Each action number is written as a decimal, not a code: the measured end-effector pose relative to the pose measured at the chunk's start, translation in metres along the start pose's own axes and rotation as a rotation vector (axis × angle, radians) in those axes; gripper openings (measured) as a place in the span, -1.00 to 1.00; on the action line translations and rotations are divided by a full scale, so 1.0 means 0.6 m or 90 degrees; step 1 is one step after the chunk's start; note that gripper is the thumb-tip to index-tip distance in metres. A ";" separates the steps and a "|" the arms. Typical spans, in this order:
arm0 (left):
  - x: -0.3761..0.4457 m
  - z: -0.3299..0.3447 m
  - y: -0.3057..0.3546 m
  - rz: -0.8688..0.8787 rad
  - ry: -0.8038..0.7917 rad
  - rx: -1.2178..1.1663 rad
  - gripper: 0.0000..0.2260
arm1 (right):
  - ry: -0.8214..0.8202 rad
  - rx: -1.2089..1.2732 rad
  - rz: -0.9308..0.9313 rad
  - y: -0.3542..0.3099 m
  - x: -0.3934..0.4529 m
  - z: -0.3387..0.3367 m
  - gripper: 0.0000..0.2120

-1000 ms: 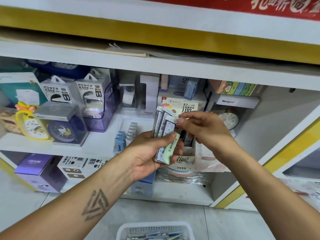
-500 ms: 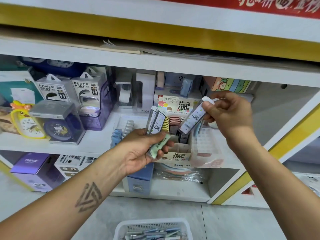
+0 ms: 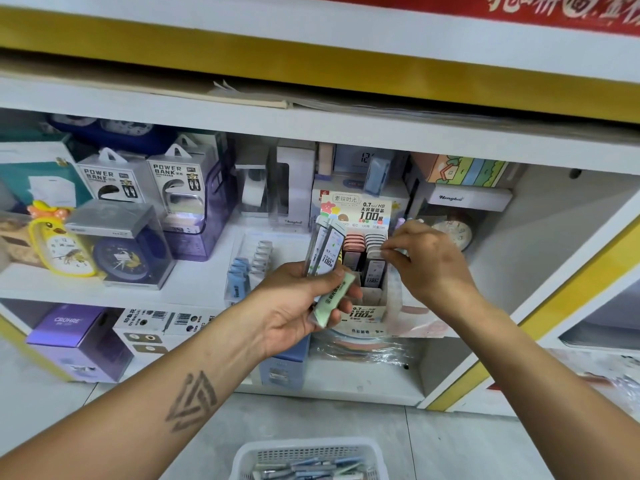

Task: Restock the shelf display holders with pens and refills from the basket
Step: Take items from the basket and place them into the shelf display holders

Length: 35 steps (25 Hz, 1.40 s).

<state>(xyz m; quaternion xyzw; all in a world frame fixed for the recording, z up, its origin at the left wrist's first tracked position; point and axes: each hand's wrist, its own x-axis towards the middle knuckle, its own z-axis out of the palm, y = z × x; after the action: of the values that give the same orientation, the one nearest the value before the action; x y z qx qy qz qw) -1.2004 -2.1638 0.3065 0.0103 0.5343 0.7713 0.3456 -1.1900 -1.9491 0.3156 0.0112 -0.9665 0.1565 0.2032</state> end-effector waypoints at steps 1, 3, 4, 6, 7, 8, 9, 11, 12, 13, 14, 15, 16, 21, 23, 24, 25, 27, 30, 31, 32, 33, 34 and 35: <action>0.000 0.002 -0.002 -0.004 -0.007 0.005 -0.83 | 0.005 -0.015 0.003 -0.001 0.001 0.000 -0.86; -0.001 0.004 -0.004 -0.013 -0.022 0.007 -0.78 | 0.033 0.029 0.017 -0.009 0.003 -0.003 -0.87; -0.002 0.005 -0.005 -0.018 -0.032 0.008 -0.75 | 0.034 0.114 0.044 -0.017 0.004 -0.007 -0.90; -0.003 0.007 -0.007 -0.026 -0.053 0.016 -0.74 | -0.032 0.400 0.140 -0.038 0.005 -0.015 -0.95; -0.003 0.008 -0.008 -0.029 -0.062 0.023 -0.75 | -0.072 0.518 0.181 -0.049 0.003 -0.018 -0.96; -0.003 0.009 -0.009 -0.033 -0.069 0.030 -0.78 | -0.098 0.579 0.199 -0.054 0.003 -0.018 -0.92; -0.004 0.009 -0.009 -0.036 -0.075 0.037 -0.80 | -0.109 0.606 0.208 -0.058 0.002 -0.017 -0.88; -0.005 0.009 -0.009 -0.039 -0.087 0.046 -0.82 | -0.079 0.636 0.227 -0.058 0.003 -0.019 -0.87; -0.005 0.007 -0.008 -0.040 -0.088 0.049 -0.82 | -0.039 0.654 0.245 -0.054 0.006 -0.022 -0.89; -0.005 0.006 -0.007 -0.040 -0.083 0.051 -0.81 | 0.013 0.667 0.264 -0.047 0.008 -0.029 -0.91; -0.005 0.003 -0.006 -0.037 -0.071 0.054 -0.81 | 0.071 0.664 0.274 -0.038 0.011 -0.037 -0.92; -0.004 0.001 -0.005 -0.032 -0.051 0.058 -0.83 | 0.124 0.642 0.272 -0.028 0.014 -0.045 -0.91; -0.003 -0.002 -0.003 -0.023 -0.026 0.060 -0.86 | 0.161 0.604 0.261 -0.018 0.017 -0.050 -0.87; 0.000 -0.007 0.005 -0.002 0.023 0.047 -0.91 | 0.097 0.255 0.136 0.005 0.008 -0.034 -0.82; -0.001 -0.003 0.002 -0.009 0.010 0.053 -0.91 | 0.054 0.162 0.066 0.001 -0.001 -0.021 -0.83; -0.002 -0.002 0.001 -0.012 0.002 0.056 -0.91 | 0.045 0.138 0.038 0.000 -0.004 -0.016 -0.85; -0.003 -0.001 -0.001 -0.015 -0.006 0.059 -0.92 | 0.047 0.112 0.011 -0.001 -0.005 -0.012 -0.86; -0.003 0.001 -0.003 -0.022 -0.024 0.066 -0.91 | 0.052 0.029 -0.047 -0.002 -0.005 -0.007 -0.92; -0.004 0.002 -0.005 -0.042 -0.047 0.084 -0.84 | 0.061 0.045 -0.036 -0.008 -0.001 -0.006 -0.92; -0.004 0.003 -0.006 -0.048 -0.057 0.092 -0.83 | 0.058 0.147 0.016 -0.014 0.001 -0.009 -0.92; -0.004 0.005 -0.007 -0.052 -0.066 0.098 -0.82 | 0.024 0.297 0.080 -0.022 0.002 -0.013 -0.93; -0.004 0.007 -0.008 -0.055 -0.072 0.102 -0.81 | -0.037 0.447 0.134 -0.033 0.001 -0.016 -0.91; -0.004 0.009 -0.009 -0.058 -0.076 0.107 -0.80 | -0.093 0.549 0.161 -0.042 -0.001 -0.018 -0.87; -0.003 0.010 -0.010 -0.062 -0.079 0.112 -0.80 | -0.125 0.596 0.163 -0.047 -0.002 -0.017 -0.86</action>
<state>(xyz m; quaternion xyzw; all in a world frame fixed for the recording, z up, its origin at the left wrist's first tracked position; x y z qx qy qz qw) -1.1933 -2.1585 0.3047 0.0624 0.5774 0.7018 0.4126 -1.1824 -1.9728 0.3322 -0.0030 -0.8008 0.5956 0.0634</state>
